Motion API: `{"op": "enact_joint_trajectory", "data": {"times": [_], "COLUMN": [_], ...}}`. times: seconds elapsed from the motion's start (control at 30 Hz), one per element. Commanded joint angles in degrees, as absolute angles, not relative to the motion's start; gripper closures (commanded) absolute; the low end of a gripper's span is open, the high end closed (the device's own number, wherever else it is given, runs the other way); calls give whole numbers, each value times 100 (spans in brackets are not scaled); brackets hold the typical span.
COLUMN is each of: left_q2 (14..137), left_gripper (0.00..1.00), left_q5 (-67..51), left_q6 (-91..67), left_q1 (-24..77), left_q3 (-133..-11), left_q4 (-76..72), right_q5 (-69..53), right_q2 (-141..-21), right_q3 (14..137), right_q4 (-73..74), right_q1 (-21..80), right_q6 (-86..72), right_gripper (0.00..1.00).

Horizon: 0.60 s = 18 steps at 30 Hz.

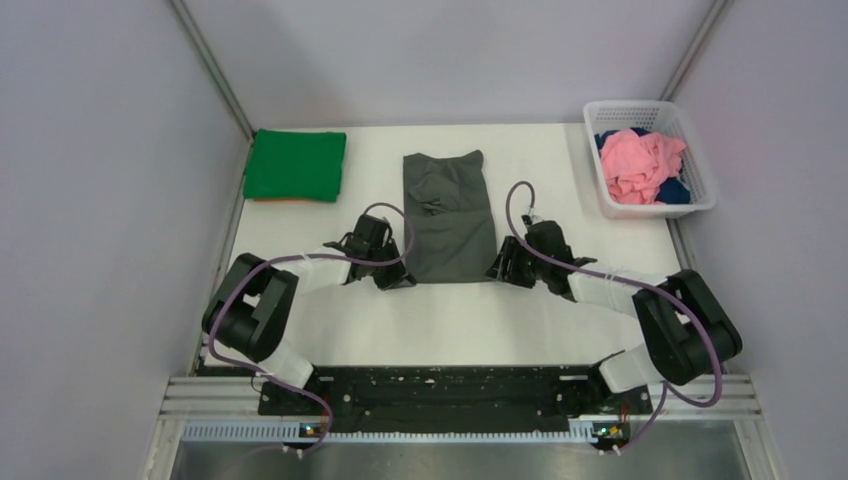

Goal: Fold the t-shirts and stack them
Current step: Grab one side of the 2/3 rectangular tshirt with both arms

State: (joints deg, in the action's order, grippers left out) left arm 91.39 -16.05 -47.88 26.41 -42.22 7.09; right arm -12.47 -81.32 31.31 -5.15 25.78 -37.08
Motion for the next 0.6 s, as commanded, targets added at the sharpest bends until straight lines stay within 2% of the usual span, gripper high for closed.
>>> {"op": "enact_joint_trajectory", "data": {"times": [0.0,0.07,0.17,0.37,0.57], "left_q2": [9154,9115,8985,8579,7917], "left_gripper": [100,100,100,100,100], "left_q5": [-1149,-1166,-1156,-1157,-1116], "left_q6": [-4660,-4686,-4701,-4725,-4913], "left_q1": [2658,2656,2658,2708,3065], "left_q3": [-4080,-4056,-3965,-3767,-3269], "left_q4": [744,722,639,664,863], "right_q5": [-1198,-1238,-1254,-1364,-1621], "right_q2": [-8453,-8436,-8338,-8023,-7160], "right_q3": [3308,3252,3192,3115,2806], "right_q4": [-502,-621,-724,-615,-28], "right_q1": [2654,2670,2672,2739,2857], "right_q6": [-3596,-3618,-3621,-3548,-3522], "right_gripper": [59,81,100,100,100]}}
